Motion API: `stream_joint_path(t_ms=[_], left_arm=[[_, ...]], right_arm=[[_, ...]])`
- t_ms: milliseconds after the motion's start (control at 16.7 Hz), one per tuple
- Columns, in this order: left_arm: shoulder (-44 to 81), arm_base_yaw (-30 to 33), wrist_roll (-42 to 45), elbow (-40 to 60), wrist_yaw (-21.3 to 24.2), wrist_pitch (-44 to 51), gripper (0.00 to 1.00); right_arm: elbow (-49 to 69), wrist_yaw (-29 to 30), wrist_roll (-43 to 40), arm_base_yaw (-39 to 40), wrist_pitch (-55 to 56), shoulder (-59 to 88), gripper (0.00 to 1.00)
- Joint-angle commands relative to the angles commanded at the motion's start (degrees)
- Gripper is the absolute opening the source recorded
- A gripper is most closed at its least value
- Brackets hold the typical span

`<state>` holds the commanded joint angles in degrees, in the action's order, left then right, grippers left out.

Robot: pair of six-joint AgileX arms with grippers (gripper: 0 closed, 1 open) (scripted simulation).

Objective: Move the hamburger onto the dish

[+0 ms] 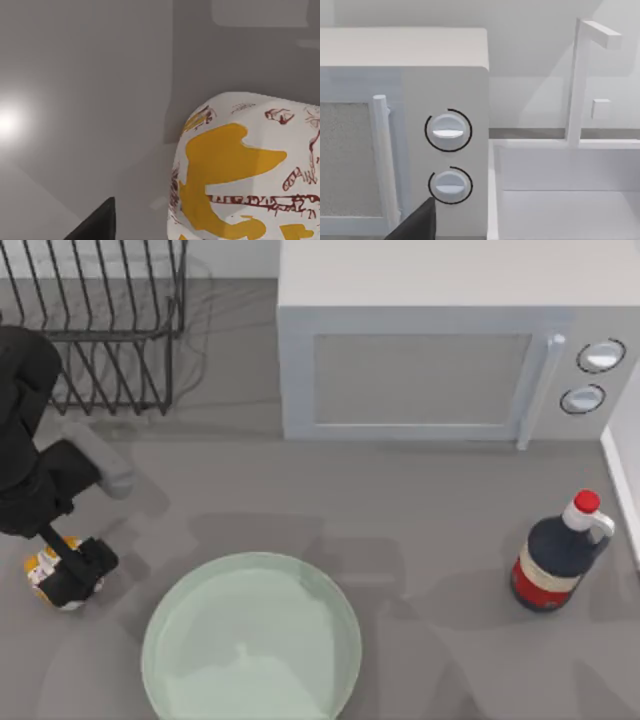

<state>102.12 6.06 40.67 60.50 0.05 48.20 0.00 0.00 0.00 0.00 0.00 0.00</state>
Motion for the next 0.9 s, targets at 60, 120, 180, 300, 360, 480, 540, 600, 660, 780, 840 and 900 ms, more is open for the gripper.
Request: stream_joint_path(t_ms=[60,120,180,300,360,480,540,600,660,780,840,900], left_arm=[[1.2,0.0,0.0,-1.2,0.0,-2.9,1.00],[2.5,0.0,0.0,-2.4,0.0,-5.8,1.00],[3.7,0.0,0.0,-3.6,0.0,-8.1,1.00],[5.4,0.0,0.1,-5.3,0.0,-11.0,1.00],[5.8,0.0,0.1,-5.6,0.0,-11.6,1.00],[5.9,0.0,0.1,-5.7,0.0,-11.6,1.00],[5.9,0.0,0.1,-5.7,0.0,-11.6,1.00],[5.9,0.0,0.1,-5.7,0.0,-11.6,0.92],[5.9,0.0,0.1,-5.7,0.0,-11.6,0.85],[5.9,0.0,0.1,-5.7,0.0,-11.6,0.70],[5.9,0.0,0.1,-5.7,0.0,-11.6,0.62],[5.9,0.0,0.1,-5.7,0.0,-11.6,0.55]], right_arm=[[0.0,0.0,0.0,0.0,0.0,0.0,1.00],[0.0,0.0,0.0,0.0,0.0,0.0,1.00],[0.0,0.0,0.0,0.0,0.0,0.0,1.00],[0.0,0.0,0.0,0.0,0.0,0.0,1.00],[0.0,0.0,0.0,0.0,0.0,0.0,1.00],[0.0,0.0,0.0,0.0,0.0,0.0,1.00],[0.0,0.0,0.0,0.0,0.0,0.0,1.00],[0.0,0.0,0.0,0.0,0.0,0.0,1.00],[0.0,0.0,0.0,0.0,0.0,0.0,1.00],[0.0,0.0,0.0,0.0,0.0,0.0,1.00],[0.0,0.0,0.0,0.0,0.0,0.0,1.00],[0.0,0.0,0.0,0.0,0.0,0.0,1.00]])
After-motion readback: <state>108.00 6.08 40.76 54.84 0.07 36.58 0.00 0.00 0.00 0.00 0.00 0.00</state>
